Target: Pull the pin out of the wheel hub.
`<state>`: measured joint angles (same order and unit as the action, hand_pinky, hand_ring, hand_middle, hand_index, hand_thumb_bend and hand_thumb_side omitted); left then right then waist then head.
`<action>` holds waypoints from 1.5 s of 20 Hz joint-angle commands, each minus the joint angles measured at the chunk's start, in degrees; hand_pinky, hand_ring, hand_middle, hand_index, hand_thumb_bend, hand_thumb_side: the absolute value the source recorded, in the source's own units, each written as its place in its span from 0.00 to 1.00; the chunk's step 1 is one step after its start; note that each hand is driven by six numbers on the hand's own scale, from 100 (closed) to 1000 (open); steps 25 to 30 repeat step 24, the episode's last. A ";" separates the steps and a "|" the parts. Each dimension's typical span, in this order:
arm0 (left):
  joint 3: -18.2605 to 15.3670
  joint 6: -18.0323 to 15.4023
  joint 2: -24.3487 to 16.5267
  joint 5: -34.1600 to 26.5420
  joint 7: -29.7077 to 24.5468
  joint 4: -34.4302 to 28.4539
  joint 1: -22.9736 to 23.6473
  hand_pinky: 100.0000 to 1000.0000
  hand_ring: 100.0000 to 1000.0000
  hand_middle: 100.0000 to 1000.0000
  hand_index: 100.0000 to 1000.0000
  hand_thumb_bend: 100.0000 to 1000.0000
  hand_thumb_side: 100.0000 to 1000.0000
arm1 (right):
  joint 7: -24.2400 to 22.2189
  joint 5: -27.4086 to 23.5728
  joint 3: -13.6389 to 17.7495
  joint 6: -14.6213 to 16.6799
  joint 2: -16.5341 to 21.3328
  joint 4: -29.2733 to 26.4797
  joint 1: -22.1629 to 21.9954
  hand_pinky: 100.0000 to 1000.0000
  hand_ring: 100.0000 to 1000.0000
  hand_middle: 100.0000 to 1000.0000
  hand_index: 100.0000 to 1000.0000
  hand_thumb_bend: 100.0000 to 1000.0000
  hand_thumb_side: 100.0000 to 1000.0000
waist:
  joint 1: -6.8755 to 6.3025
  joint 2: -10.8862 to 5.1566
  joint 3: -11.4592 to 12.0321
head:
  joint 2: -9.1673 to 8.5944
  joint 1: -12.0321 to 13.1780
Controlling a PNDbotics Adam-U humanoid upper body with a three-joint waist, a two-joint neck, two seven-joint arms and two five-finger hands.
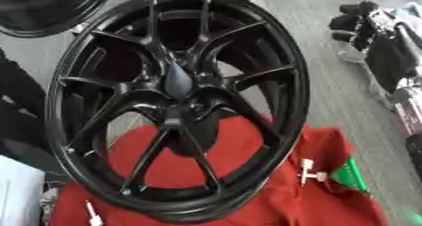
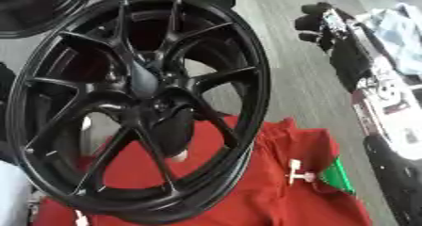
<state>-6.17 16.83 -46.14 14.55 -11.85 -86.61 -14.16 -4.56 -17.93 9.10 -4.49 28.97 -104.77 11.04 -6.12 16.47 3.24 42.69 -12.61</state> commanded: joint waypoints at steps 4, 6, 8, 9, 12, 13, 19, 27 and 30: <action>-0.72 -1.01 -0.90 0.28 -1.66 -0.50 -1.41 0.86 0.81 0.78 0.93 0.05 0.73 | 0.04 -0.38 0.26 -0.03 1.43 -1.09 0.49 0.83 0.79 0.63 0.76 0.00 0.74 | 0.17 -1.12 -0.13 | 0.11 0.29; -0.71 -0.74 -0.39 -1.47 -1.04 -1.30 -1.91 0.86 0.80 0.77 0.91 0.00 0.70 | 0.03 -0.46 0.26 -0.04 1.42 -1.08 0.53 0.83 0.79 0.63 0.76 0.00 0.74 | 0.17 -1.16 -0.17 | 0.21 0.30; -1.16 -0.95 1.22 -5.97 1.73 -3.40 -2.92 0.81 0.74 0.73 0.86 0.00 0.66 | 0.08 -0.50 0.28 -0.09 1.39 -1.00 0.50 0.83 0.79 0.63 0.76 0.00 0.74 | 0.21 -1.22 -0.18 | 0.23 0.34; -1.25 -1.42 2.42 -10.25 4.35 -4.99 -3.49 0.80 0.73 0.72 0.83 0.00 0.69 | 0.10 -0.51 0.28 -0.11 1.37 -0.96 0.49 0.83 0.79 0.63 0.76 0.00 0.74 | 0.23 -1.24 -0.18 | 0.23 0.39; -0.48 -3.37 5.82 -22.36 12.82 -9.01 -5.31 0.77 0.70 0.68 0.78 0.00 0.71 | 0.09 -0.59 0.17 -0.19 1.26 -0.89 0.58 0.83 0.79 0.63 0.76 0.00 0.74 | 0.34 -1.28 -0.29 | 0.22 0.70; -0.15 -4.04 6.98 -25.28 15.04 -9.99 -5.96 0.76 0.70 0.68 0.77 0.00 0.72 | 0.09 -0.65 0.14 -0.21 1.21 -0.88 0.63 0.83 0.79 0.63 0.76 0.00 0.74 | 0.39 -1.30 -0.35 | 0.22 0.80; 1.26 -7.88 17.42 -36.95 24.00 -12.03 -10.52 0.76 0.70 0.69 0.78 0.00 0.76 | 0.31 -1.19 0.10 -0.34 0.84 -0.82 0.99 0.83 0.79 0.63 0.76 0.00 0.74 | 0.77 -1.32 -0.63 | 0.18 1.32; 1.97 -9.13 23.25 -38.72 25.74 -11.03 -12.52 0.77 0.71 0.70 0.79 0.03 0.78 | 0.64 -1.53 0.02 -0.37 0.55 -0.86 1.28 0.83 0.79 0.63 0.76 0.00 0.74 | 1.21 -1.04 -0.81 | 0.09 1.88; 1.97 -9.13 23.25 -38.72 25.74 -11.03 -12.52 0.77 0.71 0.70 0.79 0.03 0.78 | 0.64 -1.53 0.02 -0.37 0.55 -0.86 1.28 0.83 0.79 0.63 0.76 0.00 0.74 | 1.21 -1.04 -0.81 | 0.09 1.88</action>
